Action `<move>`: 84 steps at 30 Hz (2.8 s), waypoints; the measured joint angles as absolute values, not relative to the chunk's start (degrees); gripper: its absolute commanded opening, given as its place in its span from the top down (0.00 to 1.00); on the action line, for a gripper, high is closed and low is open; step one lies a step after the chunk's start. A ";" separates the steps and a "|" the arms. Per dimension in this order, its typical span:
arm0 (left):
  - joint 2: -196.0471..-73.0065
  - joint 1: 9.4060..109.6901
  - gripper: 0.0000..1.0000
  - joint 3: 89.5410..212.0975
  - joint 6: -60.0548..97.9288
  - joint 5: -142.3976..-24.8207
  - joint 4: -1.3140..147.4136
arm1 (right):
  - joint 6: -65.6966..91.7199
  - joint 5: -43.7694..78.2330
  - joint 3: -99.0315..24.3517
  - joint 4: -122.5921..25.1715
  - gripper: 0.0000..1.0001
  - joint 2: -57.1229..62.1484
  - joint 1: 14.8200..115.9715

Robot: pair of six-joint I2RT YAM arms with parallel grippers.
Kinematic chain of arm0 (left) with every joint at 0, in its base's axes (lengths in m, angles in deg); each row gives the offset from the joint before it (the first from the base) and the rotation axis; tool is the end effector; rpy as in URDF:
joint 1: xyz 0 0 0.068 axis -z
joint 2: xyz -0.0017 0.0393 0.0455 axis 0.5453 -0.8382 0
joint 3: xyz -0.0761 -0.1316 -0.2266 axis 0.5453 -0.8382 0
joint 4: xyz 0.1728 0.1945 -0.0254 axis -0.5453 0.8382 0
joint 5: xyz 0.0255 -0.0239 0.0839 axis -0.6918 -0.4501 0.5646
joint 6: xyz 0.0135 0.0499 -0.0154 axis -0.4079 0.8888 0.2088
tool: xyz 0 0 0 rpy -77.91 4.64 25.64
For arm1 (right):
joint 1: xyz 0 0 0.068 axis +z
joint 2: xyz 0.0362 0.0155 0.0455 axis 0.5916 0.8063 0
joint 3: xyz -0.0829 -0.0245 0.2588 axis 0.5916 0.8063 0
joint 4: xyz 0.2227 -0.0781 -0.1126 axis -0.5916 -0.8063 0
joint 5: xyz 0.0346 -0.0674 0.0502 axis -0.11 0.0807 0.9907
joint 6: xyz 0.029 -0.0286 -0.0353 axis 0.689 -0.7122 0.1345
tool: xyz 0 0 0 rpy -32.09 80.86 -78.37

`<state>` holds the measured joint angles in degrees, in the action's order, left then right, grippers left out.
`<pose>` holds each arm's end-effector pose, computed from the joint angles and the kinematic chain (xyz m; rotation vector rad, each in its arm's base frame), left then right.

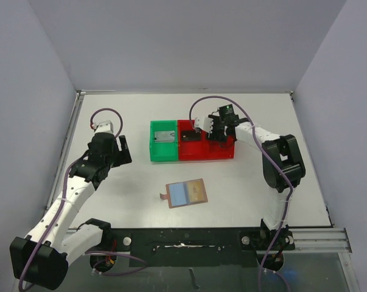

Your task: Take the credit cards out of the card holder

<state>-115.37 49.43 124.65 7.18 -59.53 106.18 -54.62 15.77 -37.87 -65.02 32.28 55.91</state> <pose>0.2007 -0.0490 0.2770 -0.2783 2.2418 -0.0522 0.3920 0.1440 0.1845 -1.6320 1.8571 -0.1779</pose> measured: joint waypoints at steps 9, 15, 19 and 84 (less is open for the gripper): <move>-116.42 49.43 0.23 124.65 7.21 -60.21 106.20 | -52.54 15.74 -38.35 -64.13 0.43 33.68 55.86; -116.42 49.43 0.23 124.65 7.23 -60.87 106.18 | -45.68 15.85 -37.71 -60.04 0.39 30.47 55.86; -116.29 49.45 0.23 124.65 7.21 -61.30 106.18 | -33.42 16.18 -32.14 -52.89 0.41 19.06 55.80; -121.82 82.72 0.45 98.38 -34.47 -73.79 58.86 | 59.17 19.31 12.60 -45.68 0.81 -6.89 75.36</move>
<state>-121.82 82.72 98.38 -34.47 -73.79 58.86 59.17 19.31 12.60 -45.68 -6.89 75.36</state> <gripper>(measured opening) 0.557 0.207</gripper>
